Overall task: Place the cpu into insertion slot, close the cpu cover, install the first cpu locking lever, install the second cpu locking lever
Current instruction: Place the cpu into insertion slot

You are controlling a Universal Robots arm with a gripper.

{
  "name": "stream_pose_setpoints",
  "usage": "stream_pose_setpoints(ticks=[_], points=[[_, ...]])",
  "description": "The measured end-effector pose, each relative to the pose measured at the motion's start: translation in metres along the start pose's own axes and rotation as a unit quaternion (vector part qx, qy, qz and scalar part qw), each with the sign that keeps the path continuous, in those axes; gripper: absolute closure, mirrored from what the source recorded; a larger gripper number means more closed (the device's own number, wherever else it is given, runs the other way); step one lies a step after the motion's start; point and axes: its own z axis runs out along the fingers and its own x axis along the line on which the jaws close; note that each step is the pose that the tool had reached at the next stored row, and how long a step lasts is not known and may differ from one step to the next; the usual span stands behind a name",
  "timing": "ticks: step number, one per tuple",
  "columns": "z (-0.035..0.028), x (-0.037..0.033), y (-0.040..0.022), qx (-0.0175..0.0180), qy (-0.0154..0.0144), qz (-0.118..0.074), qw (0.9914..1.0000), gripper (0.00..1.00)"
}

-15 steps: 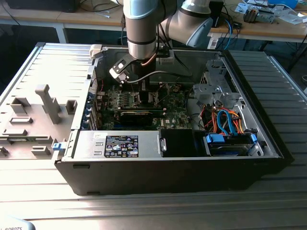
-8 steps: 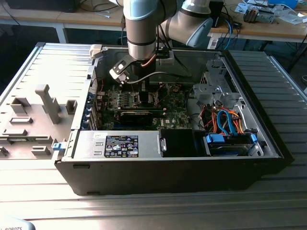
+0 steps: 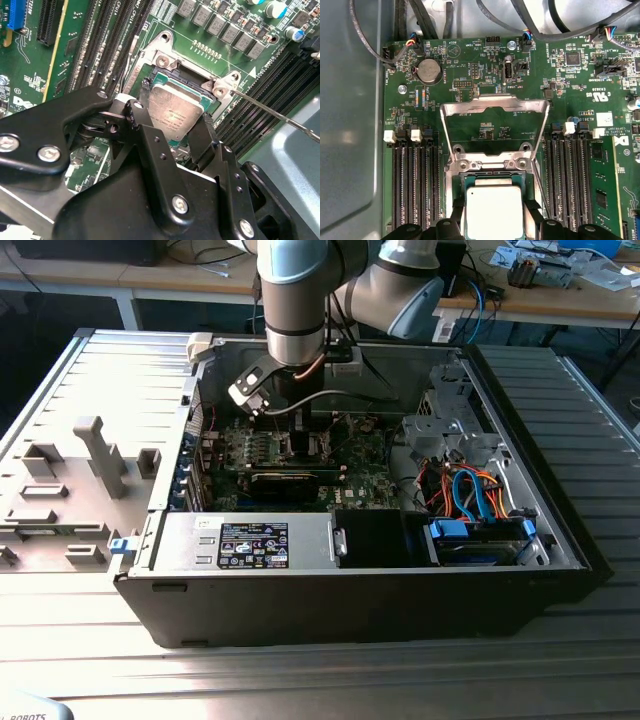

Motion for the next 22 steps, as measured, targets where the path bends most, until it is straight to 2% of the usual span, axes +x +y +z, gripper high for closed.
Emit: stream_pose_setpoints(ticks=[8,9,12,14,15,17,18,19,20,22], points=[[0.0004,0.0001,0.0009,-0.0002,0.0002,0.000,1.00000,0.44],[0.0002,0.0000,0.0009,-0.0001,0.0000,0.000,1.00000,0.38],[0.0002,0.0001,0.0010,0.0000,0.0002,0.001,1.00000,0.38],[0.0002,0.0003,0.0010,0.0002,0.0061,0.006,0.99996,0.38],[0.0002,0.0003,0.0010,0.0003,0.0076,0.007,0.99994,0.38],[0.0001,0.0003,0.0010,0.0002,0.0084,0.008,0.99993,0.38],[0.0001,0.0000,0.0010,0.0002,0.0073,0.008,0.99994,0.38],[0.0000,-0.0001,0.0010,0.0000,0.0025,0.008,0.99996,0.38],[0.0001,-0.0001,0.0011,-0.0001,0.0008,0.008,0.99997,0.38],[-0.0005,-0.0001,0.0012,0.0001,-0.0007,0.008,0.99997,0.38]])
